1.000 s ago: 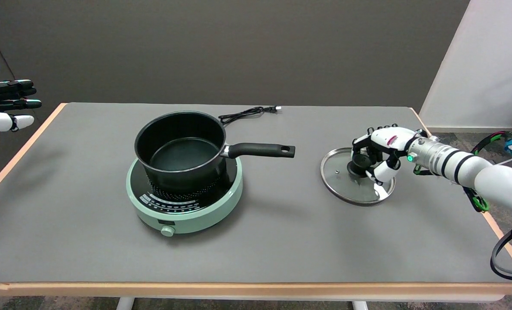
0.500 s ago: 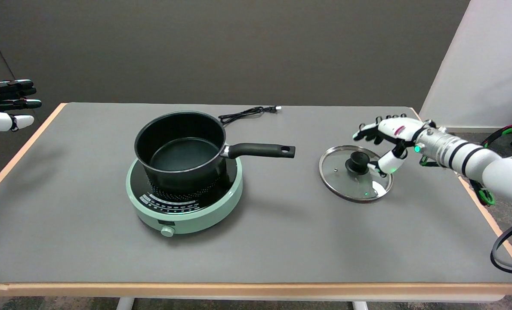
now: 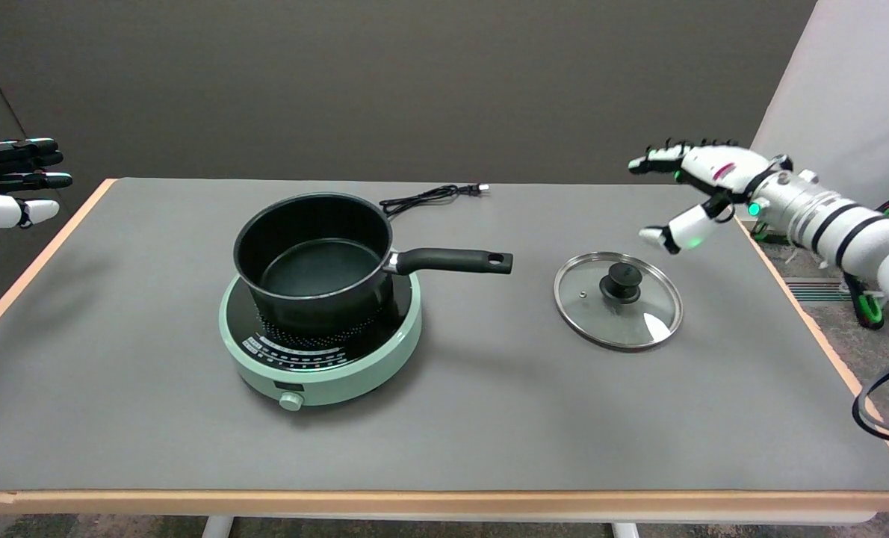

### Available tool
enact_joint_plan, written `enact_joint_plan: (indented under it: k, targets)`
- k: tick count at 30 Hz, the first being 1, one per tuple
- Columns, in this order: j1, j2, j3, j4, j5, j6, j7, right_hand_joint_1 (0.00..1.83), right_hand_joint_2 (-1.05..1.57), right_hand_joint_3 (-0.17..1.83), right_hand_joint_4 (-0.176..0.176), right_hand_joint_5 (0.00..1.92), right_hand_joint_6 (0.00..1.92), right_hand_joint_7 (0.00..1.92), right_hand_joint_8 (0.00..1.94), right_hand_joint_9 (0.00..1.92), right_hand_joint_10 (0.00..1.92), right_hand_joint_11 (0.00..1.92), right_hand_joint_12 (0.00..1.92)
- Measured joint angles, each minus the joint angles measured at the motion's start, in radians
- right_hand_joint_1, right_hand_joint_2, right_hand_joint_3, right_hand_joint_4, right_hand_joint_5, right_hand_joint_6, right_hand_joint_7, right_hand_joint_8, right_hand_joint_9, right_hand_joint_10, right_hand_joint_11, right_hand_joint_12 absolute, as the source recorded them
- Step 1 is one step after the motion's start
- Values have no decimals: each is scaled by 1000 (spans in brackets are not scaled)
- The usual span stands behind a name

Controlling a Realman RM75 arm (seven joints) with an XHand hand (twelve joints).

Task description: Place the pot lid onto the table.

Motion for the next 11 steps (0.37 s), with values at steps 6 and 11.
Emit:
enact_joint_plan:
  k: [6, 11]
  targets:
    - [-10, -15, 74, 53, 43, -9, 0, 707, 378, 907, 122, 343, 163, 245, 156, 281, 232, 354, 797]
    - [-16, -33, 111, 117, 70, -9, -1, 697, 383, 913, 124, 363, 159, 283, 137, 300, 268, 366, 815]
